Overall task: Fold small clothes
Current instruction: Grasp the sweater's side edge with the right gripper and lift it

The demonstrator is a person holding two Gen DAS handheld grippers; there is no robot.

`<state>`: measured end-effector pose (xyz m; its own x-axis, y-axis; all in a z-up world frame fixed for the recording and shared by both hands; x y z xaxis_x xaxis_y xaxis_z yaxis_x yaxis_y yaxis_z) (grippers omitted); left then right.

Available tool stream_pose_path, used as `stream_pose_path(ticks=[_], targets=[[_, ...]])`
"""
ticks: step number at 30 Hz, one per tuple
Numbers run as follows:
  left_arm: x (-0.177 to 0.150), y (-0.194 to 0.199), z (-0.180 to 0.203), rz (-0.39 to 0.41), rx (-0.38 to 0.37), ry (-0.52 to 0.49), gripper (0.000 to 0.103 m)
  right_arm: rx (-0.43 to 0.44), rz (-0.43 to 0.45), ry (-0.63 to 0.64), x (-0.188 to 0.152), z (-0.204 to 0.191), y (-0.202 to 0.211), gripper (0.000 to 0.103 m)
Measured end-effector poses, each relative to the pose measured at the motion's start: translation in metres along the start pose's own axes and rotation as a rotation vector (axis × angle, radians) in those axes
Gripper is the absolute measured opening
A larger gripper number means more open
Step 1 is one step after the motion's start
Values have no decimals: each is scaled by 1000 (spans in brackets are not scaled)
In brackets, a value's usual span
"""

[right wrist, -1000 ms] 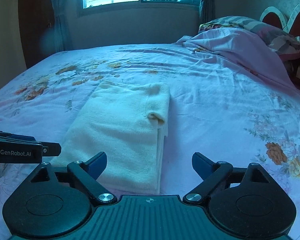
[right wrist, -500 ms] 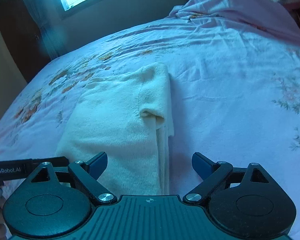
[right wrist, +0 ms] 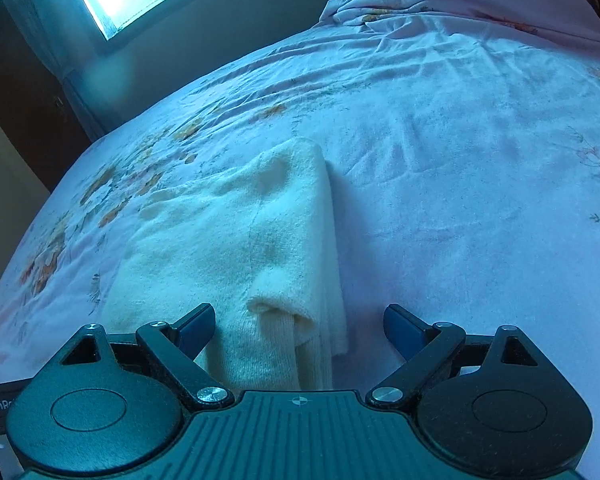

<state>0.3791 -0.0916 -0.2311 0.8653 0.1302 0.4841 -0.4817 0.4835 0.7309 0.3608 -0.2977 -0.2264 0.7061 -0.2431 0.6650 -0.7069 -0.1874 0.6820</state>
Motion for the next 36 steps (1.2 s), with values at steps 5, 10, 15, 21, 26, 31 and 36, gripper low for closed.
stream_pose_path(ticks=[5, 10, 15, 21, 26, 31, 36], targets=[[2, -5, 1, 8, -1, -13, 72, -17, 2, 10, -1, -1, -9, 87], [1, -3, 2, 19, 0, -24, 64, 42, 5, -16, -1, -2, -6, 47], [3, 0, -2, 18, -19, 11, 52, 57, 2, -46, -1, 0, -7, 49], [4, -7, -1, 6, -13, 28, 54, 37, 8, -51, 0, -3, -14, 51], [3, -1, 8, 23, 16, -20, 41, 21, 25, -33, -2, -11, -10, 35], [7, 17, 14, 53, 21, -53, 30, 24, 76, 1, 1, -23, 6, 27], [10, 60, 17, 108, 0, -98, 29, 92, 135, 62, 9, -55, 39, 25]])
Point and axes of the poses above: each gripper's, at about its wrist camera, not at the fingertips, and y roughly against the way its jaws point, z to its right, x to its top, the point moved 5 cm from there along -y, roughly the way its jaws point, and after that the axes turned 8 degrees about y, right-handed, at the moved point
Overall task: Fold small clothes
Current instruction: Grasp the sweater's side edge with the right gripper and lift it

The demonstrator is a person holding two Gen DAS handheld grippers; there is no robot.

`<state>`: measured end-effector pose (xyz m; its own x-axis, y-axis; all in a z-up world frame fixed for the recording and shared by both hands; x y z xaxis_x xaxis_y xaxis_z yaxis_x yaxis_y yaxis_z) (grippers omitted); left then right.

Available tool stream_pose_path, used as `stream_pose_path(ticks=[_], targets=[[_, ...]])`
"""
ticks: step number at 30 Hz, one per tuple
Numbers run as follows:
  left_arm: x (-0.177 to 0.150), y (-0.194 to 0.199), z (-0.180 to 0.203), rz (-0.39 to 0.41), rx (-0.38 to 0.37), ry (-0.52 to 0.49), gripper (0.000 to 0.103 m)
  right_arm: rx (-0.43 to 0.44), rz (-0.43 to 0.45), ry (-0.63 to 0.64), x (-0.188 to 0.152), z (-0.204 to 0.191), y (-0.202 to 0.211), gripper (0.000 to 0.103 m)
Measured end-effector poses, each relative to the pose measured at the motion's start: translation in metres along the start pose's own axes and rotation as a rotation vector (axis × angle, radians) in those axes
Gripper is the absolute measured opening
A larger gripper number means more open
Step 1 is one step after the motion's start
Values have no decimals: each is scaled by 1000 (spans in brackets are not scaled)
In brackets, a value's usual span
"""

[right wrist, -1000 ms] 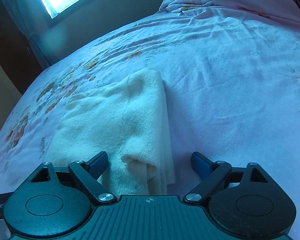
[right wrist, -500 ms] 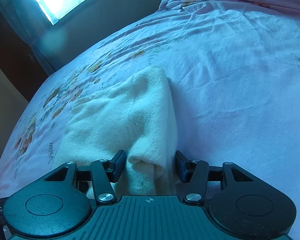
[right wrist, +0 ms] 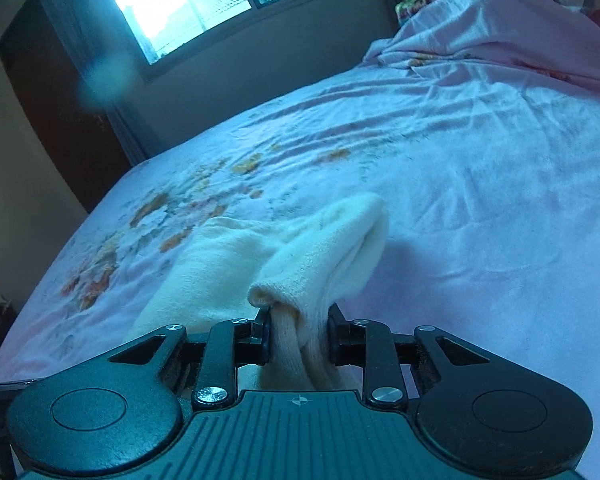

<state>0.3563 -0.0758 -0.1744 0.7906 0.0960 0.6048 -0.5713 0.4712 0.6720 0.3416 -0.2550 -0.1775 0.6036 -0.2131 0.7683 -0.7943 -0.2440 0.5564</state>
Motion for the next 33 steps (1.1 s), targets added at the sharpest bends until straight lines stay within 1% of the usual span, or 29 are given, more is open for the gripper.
stream_pose_path(ticks=[2, 5, 9, 12, 16, 17, 18, 19, 20, 21, 22, 23, 24, 25, 27, 28, 30, 32, 33], targets=[[3, 24, -5, 22, -7, 0, 29, 34, 20, 1, 3, -16, 13, 25], [2, 62, -15, 72, 6, -19, 29, 91, 39, 10, 1, -45, 29, 25], [-15, 103, -35, 119, 32, -30, 29, 152, 55, 52, -14, -85, 46, 25], [-38, 119, -56, 127, 64, -25, 29, 175, 35, 86, -39, -110, 47, 25], [-66, 118, -85, 107, 103, 27, 30, 176, -37, 99, -76, -120, 34, 25], [-74, 114, -94, 97, 118, 33, 30, 171, -57, 105, -85, -121, 30, 25], [-80, 110, -100, 95, 139, 35, 36, 156, -71, 111, -93, -120, 26, 26], [-88, 107, -108, 100, 156, 54, 40, 138, -76, 122, -101, -118, 23, 26], [-93, 105, -113, 93, 147, 77, 43, 124, -86, 126, -106, -114, 19, 26], [-94, 105, -115, 91, 141, 91, 46, 112, -97, 118, -109, -111, 17, 30], [-94, 107, -116, 89, 145, 102, 48, 98, -101, 101, -110, -104, 16, 36], [-93, 110, -117, 83, 151, 110, 52, 81, -99, 95, -110, -98, 18, 40], [-92, 114, -117, 83, 157, 115, 56, 60, -97, 95, -108, -94, 19, 50], [-91, 119, -118, 89, 162, 116, 57, 39, -102, 96, -108, -90, 20, 53], [-88, 129, -117, 113, 177, 100, 56, 12, -118, 110, -105, -84, 22, 54], [-86, 135, -116, 134, 189, 90, 54, -11, -117, 122, -104, -85, 26, 54], [-77, 147, -113, 178, 204, 76, 53, -42, -103, 147, -100, -87, 32, 53], [-66, 151, -108, 196, 189, 60, 53, -82, -55, 156, -94, -95, 43, 53], [-61, 149, -103, 195, 184, 46, 53, -79, -18, 158, -89, -101, 48, 53]])
Point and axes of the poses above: each gripper's, at about its wrist camera, not at the fingertips, and y roughly against the way its jaws point, z to its right, x to its top, the point moved 5 cm from there along -y, roughly the way its jaws point, and after that the axes turned 8 degrees about y, right-handed, at the moved point
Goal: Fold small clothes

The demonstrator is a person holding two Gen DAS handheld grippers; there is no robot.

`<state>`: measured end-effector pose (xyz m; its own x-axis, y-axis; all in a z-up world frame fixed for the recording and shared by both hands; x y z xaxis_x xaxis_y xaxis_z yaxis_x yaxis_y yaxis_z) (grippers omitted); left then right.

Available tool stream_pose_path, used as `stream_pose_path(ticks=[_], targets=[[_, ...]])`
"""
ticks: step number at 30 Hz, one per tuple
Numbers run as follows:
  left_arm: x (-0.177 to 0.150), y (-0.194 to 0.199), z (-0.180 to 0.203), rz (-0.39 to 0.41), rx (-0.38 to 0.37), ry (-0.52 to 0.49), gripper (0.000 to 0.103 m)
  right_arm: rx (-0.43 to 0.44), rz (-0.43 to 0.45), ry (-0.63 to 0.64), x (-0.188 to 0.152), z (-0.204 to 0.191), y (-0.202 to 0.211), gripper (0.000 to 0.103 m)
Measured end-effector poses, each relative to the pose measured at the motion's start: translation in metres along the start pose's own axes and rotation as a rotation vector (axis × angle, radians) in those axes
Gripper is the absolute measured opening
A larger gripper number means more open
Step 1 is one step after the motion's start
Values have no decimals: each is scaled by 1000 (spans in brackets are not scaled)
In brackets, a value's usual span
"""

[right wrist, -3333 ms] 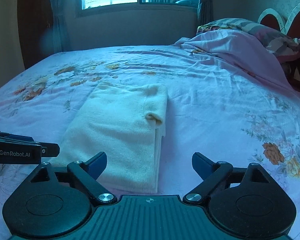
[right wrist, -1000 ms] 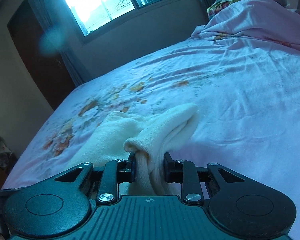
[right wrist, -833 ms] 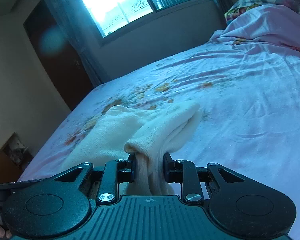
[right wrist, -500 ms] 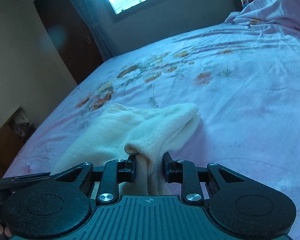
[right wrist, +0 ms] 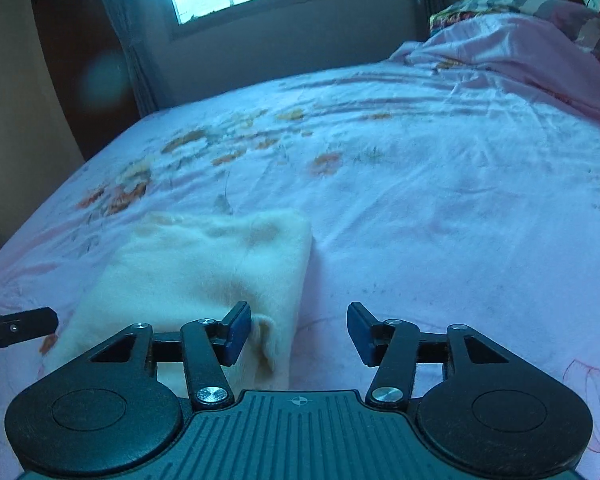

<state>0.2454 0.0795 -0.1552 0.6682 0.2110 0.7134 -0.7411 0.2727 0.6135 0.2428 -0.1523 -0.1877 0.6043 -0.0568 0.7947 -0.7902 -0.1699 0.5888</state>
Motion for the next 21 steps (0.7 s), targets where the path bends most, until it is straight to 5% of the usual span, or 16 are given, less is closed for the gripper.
stream_pose_path(ticks=[4, 10, 12, 21], targets=[[2, -25, 19, -33, -3, -56, 53, 85, 43, 108, 18, -37, 1, 30], [-18, -62, 24, -110, 45, -104, 52, 75, -123, 208, -18, -40, -42, 5], [-19, -64, 25, -115, 51, -117, 52, 46, -103, 284, -27, -40, -46, 5], [-5, -65, 36, -115, 88, -147, 52, 51, -95, 210, -24, -32, -37, 5]])
Point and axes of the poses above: each gripper's, at about its wrist camera, not at the fingertips, and y roughly against the way its jaws point, z to its right, x to its top, the point moved 5 cm from there along -y, roughly the way its jaws point, and after that the axes turned 8 degrees about y, right-handed, at the moved point
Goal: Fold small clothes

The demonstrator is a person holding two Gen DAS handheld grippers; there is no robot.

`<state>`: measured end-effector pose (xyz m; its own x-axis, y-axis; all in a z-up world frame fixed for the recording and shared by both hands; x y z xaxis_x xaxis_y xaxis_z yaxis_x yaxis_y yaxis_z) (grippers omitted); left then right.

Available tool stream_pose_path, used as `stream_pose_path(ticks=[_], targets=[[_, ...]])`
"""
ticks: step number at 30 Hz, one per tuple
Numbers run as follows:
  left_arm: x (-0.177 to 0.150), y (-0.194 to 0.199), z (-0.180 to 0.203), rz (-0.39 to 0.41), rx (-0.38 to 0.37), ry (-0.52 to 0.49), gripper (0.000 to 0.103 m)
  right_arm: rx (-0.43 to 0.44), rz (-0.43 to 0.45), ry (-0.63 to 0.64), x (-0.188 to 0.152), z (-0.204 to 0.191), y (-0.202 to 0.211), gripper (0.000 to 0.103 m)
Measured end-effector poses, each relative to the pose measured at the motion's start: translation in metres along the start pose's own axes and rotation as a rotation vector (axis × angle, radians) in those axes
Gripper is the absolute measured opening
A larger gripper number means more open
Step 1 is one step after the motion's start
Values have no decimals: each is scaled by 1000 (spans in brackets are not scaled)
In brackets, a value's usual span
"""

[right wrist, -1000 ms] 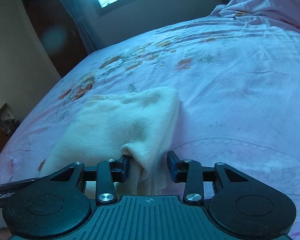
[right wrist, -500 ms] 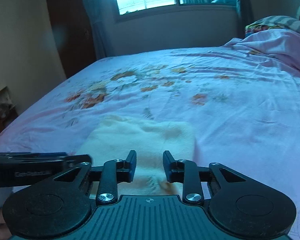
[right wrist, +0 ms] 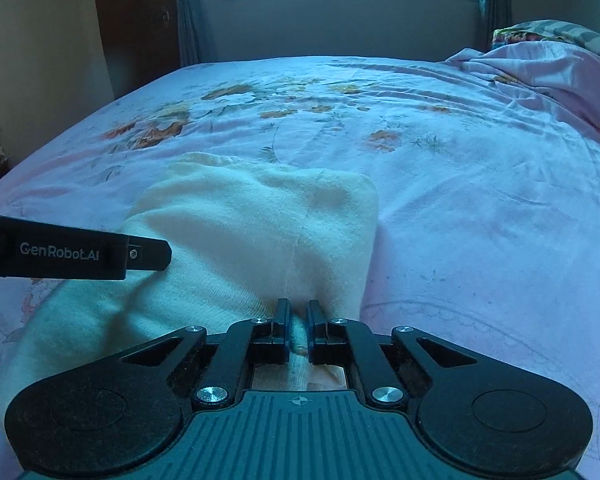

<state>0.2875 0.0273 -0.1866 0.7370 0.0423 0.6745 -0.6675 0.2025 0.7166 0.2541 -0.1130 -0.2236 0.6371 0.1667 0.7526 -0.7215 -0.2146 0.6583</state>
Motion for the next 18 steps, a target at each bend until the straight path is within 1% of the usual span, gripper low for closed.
stream_pose_path(ticks=[2, 4, 7, 9, 10, 11, 12, 14, 16, 18], targets=[[10, 0, 1, 15, -10, -1, 52, 8, 38, -12, 15, 3, 10, 5], [20, -7, 0, 9, -18, 15, 52, -3, 66, -1, 32, 6, 10, 5], [34, -29, -3, -20, -12, 48, 52, -20, 45, -2, 54, 12, -11, 5], [40, -48, -8, -54, -10, 85, 52, -33, 23, 1, 65, 14, -30, 6], [41, -55, -10, -61, -9, 103, 52, -40, 2, 4, 67, 16, -42, 5], [42, -62, -12, -64, -3, 115, 52, -52, -41, 11, 66, 18, -56, 5], [42, -66, -12, -65, 4, 110, 53, -61, -73, 19, 63, 20, -67, 5], [43, -70, -9, -64, 22, 80, 54, -75, -83, 25, 61, 25, -77, 5], [40, -62, -8, -58, 24, 81, 53, -61, -87, -5, 62, 29, -72, 6], [34, -41, -7, -38, 19, 75, 53, -40, -57, -20, 61, 28, -51, 6]])
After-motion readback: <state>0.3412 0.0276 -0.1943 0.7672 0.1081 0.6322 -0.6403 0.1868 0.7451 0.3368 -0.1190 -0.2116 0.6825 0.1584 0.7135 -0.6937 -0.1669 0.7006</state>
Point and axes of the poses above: each gripper's, at about its wrist camera, not at the fingertips, and y roughly against the way its jaws point, z to its right, x to its top, the point moved 5 cm from there along -y, roughly the way its jaws point, and after that the axes turned 8 degrees about y, right-handed, at the moved point
